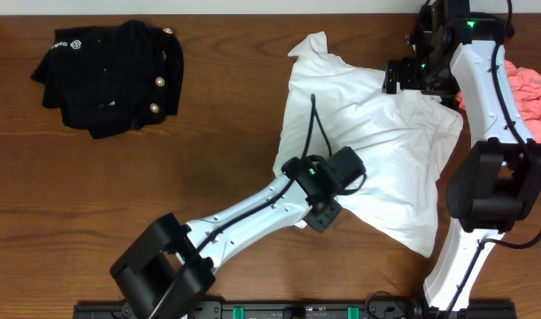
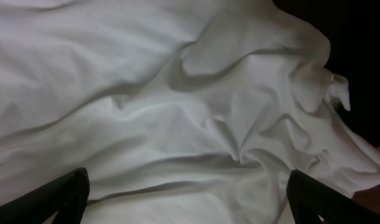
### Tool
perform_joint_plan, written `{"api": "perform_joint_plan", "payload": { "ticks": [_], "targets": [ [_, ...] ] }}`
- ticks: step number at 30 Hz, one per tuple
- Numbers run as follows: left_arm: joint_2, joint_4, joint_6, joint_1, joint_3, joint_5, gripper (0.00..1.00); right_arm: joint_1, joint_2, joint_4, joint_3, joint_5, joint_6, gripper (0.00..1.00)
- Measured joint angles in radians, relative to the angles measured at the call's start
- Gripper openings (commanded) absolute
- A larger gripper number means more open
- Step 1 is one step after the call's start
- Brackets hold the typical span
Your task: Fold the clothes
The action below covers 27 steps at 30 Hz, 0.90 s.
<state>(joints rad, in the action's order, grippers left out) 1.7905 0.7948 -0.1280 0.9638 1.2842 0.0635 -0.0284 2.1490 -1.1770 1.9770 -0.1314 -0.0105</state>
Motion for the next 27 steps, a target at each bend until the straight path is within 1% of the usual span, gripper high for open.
{"api": "perform_joint_plan", "payload": {
  "ticks": [1, 2, 8, 11, 12, 16, 21, 27],
  "targets": [
    [0.0, -0.002, -0.001, 0.003, 0.0, 0.001, 0.34, 0.0, 0.0, 0.0, 0.0, 0.0, 0.0, 0.99],
    [0.001, -0.003, -0.003, 0.005, 0.0, 0.001, 0.29, 0.0, 0.0, -0.001, 0.0, 0.0, 0.0, 0.99],
    [0.039, 0.009, -0.006, 0.006, 0.0, 0.005, 0.29, 0.0, 0.0, -0.001, 0.0, 0.0, 0.0, 0.99],
    [0.072, 0.009, -0.007, 0.006, 0.0, 0.005, 0.31, 0.0, 0.0, -0.001, 0.0, 0.0, 0.0, 0.99],
    [0.077, 0.01, -0.007, 0.006, 0.0, 0.005, 0.34, 0.0, 0.0, -0.001, 0.0, 0.0, 0.0, 0.99],
    [0.08, 0.009, -0.009, 0.006, 0.0, 0.004, 0.38, 0.0, 0.0, -0.002, 0.0, 0.0, 0.0, 0.99],
    [0.083, 0.013, -0.01, 0.006, 0.0, 0.004, 0.41, 0.0, 0.0, -0.005, 0.0, 0.0, 0.0, 0.99],
    [0.127, 0.038, -0.01, 0.006, 0.0, 0.004, 0.42, 0.0, 0.0, -0.011, 0.0, 0.0, 0.0, 0.99]
  ]
}}
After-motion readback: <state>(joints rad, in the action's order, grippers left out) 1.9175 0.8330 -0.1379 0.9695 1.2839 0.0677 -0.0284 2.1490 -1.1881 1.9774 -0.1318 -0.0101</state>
